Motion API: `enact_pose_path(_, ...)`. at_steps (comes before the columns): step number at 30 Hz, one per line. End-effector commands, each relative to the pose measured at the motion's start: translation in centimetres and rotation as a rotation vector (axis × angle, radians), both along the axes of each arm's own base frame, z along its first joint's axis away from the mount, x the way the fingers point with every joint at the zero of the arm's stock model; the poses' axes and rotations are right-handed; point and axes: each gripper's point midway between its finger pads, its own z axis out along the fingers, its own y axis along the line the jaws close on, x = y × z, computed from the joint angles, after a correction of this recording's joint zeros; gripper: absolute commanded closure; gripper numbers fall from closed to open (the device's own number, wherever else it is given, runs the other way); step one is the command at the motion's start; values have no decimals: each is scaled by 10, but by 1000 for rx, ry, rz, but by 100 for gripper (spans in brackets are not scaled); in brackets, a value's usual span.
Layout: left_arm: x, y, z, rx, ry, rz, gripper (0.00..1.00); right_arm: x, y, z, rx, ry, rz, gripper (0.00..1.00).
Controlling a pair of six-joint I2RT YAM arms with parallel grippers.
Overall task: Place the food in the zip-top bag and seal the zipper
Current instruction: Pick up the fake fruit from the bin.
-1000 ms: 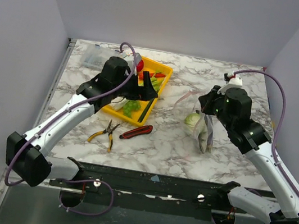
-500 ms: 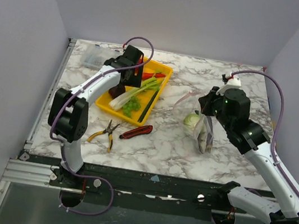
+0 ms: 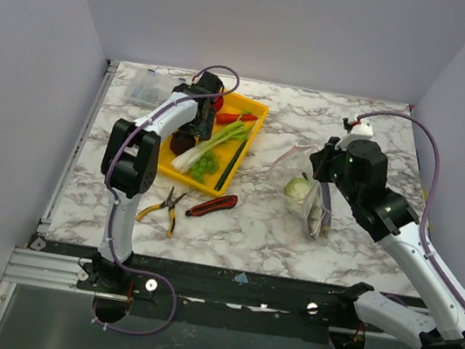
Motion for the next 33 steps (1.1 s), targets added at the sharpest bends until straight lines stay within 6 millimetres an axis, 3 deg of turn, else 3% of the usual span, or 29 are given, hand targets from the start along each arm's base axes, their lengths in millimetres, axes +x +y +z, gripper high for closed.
enact_pose_path(1, -10, 15, -6, 64, 47, 33, 20, 3, -2, 1, -8, -29, -12, 100)
enact_pose_path(5, -8, 20, -3, 84, 34, 27, 27, 4, 0, 4, -2, -32, -3, 100)
enact_pose_path(11, -10, 17, -1, 50, 41, 21, 69, 4, 1, 12, 16, -42, -3, 99)
enact_pose_path(15, -10, 16, 30, 26, -27, 21, 85, 4, 2, 16, 21, -42, -2, 99)
enact_pose_path(21, -18, 13, 96, -45, -157, 2, 94, 3, 2, 11, 24, -29, -8, 99)
enact_pose_path(26, -40, 3, 130, -152, -213, -34, 100, 3, -3, 7, 22, -22, -36, 99)
enact_pose_path(30, -68, -28, 145, -360, -232, -122, 100, 2, -4, 5, 18, -11, -42, 99)
enact_pose_path(33, -96, -64, 163, -586, -239, -220, 100, 2, -7, 1, 4, 3, -52, 99)
